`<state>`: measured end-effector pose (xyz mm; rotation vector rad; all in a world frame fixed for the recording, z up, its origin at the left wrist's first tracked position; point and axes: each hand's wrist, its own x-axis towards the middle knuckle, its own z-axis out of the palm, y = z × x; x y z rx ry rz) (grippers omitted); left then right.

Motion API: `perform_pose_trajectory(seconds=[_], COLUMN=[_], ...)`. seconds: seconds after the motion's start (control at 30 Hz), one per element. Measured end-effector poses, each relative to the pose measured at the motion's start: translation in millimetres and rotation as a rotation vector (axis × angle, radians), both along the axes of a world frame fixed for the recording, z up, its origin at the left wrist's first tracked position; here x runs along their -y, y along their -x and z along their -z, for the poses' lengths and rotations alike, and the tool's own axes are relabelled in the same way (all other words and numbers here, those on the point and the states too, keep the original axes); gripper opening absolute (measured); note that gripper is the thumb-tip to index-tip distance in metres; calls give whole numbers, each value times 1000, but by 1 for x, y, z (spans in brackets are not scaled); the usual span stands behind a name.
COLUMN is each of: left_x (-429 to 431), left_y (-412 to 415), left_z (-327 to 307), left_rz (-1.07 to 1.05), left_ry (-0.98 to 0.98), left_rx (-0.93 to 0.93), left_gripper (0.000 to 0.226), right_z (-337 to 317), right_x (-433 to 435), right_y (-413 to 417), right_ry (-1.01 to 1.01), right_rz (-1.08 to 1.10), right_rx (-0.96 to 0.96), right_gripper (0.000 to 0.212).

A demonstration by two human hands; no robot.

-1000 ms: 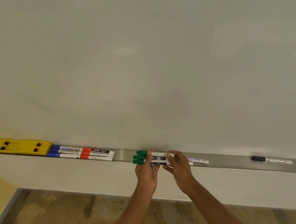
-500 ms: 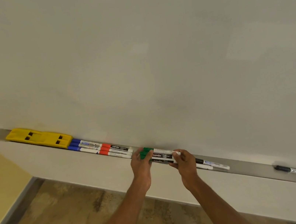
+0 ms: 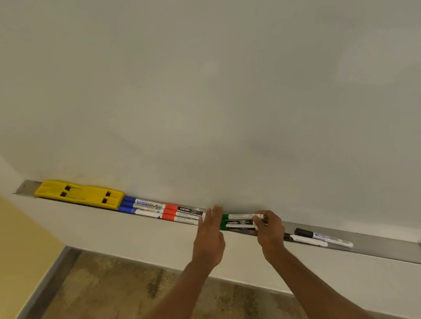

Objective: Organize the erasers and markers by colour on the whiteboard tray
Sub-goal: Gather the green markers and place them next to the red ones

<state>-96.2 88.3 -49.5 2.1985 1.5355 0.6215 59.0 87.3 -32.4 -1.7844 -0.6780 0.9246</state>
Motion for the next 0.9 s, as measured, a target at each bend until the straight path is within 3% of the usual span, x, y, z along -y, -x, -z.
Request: perform_pose_trajectory(seconds=[0.17, 0.5, 0.9], left_x=[-1, 2, 5], left_y=[-16, -26, -28], left_z=[-2, 7, 7], left_rz=[93, 89, 28], left_ry=[89, 96, 152], left_rx=[-168, -185, -200], left_gripper=[64, 65, 65], right_z=[-4, -10, -11], right_x=[-1, 4, 5], right_y=[7, 9, 9], right_ry=[94, 229, 257], right_rz=[-30, -218, -311], right_rx=[93, 292, 456], right_gripper=[9, 26, 21])
